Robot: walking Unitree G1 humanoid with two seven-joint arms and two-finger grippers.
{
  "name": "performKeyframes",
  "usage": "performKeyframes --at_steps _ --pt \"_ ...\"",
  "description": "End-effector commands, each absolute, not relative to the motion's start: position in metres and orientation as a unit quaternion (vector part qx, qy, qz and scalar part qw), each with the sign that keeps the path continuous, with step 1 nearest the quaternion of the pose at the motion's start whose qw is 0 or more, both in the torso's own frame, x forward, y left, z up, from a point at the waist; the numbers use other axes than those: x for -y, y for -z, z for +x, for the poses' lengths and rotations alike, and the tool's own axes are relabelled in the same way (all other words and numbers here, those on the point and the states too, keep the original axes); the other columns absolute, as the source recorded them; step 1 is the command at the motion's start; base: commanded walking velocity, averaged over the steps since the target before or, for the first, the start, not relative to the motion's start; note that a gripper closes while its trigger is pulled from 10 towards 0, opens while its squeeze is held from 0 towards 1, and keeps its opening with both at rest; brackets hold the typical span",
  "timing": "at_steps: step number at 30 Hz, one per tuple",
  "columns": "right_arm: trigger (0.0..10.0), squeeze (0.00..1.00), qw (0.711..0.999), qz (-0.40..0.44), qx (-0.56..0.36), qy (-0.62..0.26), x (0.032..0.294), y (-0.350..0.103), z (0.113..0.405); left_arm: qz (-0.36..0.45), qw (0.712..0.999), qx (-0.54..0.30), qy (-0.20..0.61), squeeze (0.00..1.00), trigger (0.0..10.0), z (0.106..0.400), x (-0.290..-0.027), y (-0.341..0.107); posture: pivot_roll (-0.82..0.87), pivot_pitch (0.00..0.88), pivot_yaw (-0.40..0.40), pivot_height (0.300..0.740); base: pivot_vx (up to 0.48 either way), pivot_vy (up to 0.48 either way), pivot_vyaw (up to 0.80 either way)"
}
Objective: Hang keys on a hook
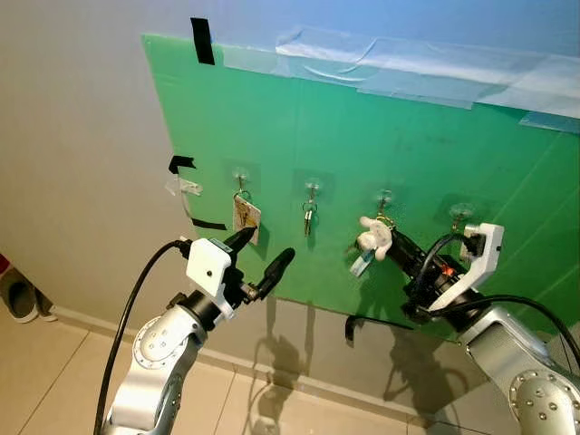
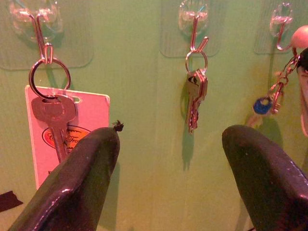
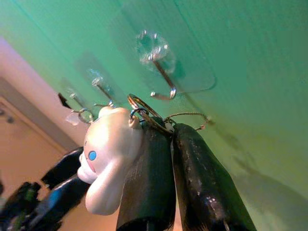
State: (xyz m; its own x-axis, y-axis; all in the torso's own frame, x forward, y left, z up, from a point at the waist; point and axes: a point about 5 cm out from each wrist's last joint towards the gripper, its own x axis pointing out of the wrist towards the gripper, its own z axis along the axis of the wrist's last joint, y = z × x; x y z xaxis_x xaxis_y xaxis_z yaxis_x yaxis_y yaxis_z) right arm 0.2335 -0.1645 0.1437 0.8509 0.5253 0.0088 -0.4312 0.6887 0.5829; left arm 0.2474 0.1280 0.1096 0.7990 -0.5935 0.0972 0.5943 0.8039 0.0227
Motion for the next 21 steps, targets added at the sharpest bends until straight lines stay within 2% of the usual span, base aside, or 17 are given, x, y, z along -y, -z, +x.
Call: performKeyframes --at_steps 1,2,3,4,5,7,8,17,21 --pt "0.0 0.0 0.917 0.291 -0.104 -0.25 0.166 -0.138 0.235 0.01 0.947 0.057 0.315 0.0 10.0 0.248 -0.126 -0.115 -0.05 0.0 0.017 0.74 0.0 0.0 0.0" --pt "0.0 0.0 0.917 0.291 -0.104 -0.25 0.166 -0.138 0.235 0.01 0.947 0.057 0.315 0.0 10.0 0.248 -0.126 -0.115 -0.05 0.0 0.017 0.74 0.0 0.0 0.0" --pt "10.0 0.0 0.935 0.254 -0.119 -0.219 0.171 -0.131 0.237 0.02 0.949 0.058 0.308 0.0 10.0 0.248 -0.127 -0.115 -0.04 0.0 0.017 0.74 0.0 0.0 0.0" --pt "10.0 0.0 0.935 0.254 -0.119 -0.219 0.171 -0.131 0.237 0.02 0.949 0.058 0.308 0.0 10.0 0.248 -0.127 -0.115 -0.04 0.0 0.017 0.74 0.0 0.0 0.0" --pt "10.0 0.0 0.952 0.209 -0.116 -0.192 0.174 -0.127 0.238 0.026 0.956 0.055 0.287 0.0 10.0 0.249 -0.13 -0.115 -0.04 0.0 0.015 0.74 0.0 0.0 0.0" --pt "10.0 0.0 0.957 0.199 -0.114 -0.18 0.174 -0.126 0.238 0.023 0.958 0.054 0.281 0.0 10.0 0.249 -0.13 -0.116 -0.04 0.0 0.014 0.74 0.0 0.0 0.0" --pt "10.0 1.0 0.96 0.184 -0.112 -0.177 0.171 -0.125 0.235 0.011 0.958 0.057 0.282 0.0 10.0 0.25 -0.128 -0.118 -0.05 0.0 0.013 0.74 0.0 0.0 0.0" --pt "10.0 1.0 0.973 0.131 -0.089 -0.167 0.166 -0.121 0.222 -0.002 0.947 0.071 0.314 0.0 10.0 0.251 -0.122 -0.122 -0.06 0.0 0.014 0.74 0.0 0.0 0.0" --pt "10.0 1.0 0.985 0.077 -0.06 -0.145 0.171 -0.123 0.214 -0.004 0.946 0.061 0.319 0.0 10.0 0.248 -0.123 -0.118 -0.06 0.0 0.013 0.74 0.0 0.0 0.0"
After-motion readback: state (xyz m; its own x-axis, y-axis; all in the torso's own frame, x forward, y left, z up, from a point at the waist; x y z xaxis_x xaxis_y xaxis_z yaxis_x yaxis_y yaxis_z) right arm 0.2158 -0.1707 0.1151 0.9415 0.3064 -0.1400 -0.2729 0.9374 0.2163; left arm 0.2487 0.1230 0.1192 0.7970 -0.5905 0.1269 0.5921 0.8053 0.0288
